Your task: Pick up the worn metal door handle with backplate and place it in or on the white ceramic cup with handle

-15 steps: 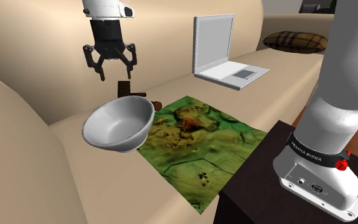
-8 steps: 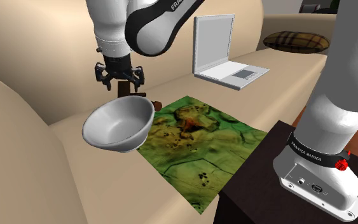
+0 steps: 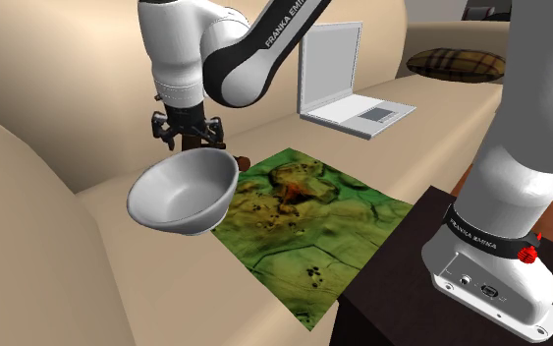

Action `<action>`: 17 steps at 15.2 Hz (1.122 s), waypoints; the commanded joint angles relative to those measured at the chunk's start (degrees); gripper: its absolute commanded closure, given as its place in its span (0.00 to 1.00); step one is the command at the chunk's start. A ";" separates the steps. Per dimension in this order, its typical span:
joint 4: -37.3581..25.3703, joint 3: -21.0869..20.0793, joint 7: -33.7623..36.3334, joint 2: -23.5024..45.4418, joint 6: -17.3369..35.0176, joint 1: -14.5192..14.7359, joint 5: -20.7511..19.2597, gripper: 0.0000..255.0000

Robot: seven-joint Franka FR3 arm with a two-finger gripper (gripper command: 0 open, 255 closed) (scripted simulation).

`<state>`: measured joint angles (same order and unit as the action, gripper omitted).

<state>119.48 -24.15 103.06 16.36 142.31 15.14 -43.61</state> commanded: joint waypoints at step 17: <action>-0.10 -0.13 -0.41 -0.27 -0.22 -0.11 0.39 1.00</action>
<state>119.37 -24.16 103.00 16.38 142.25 15.14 -43.59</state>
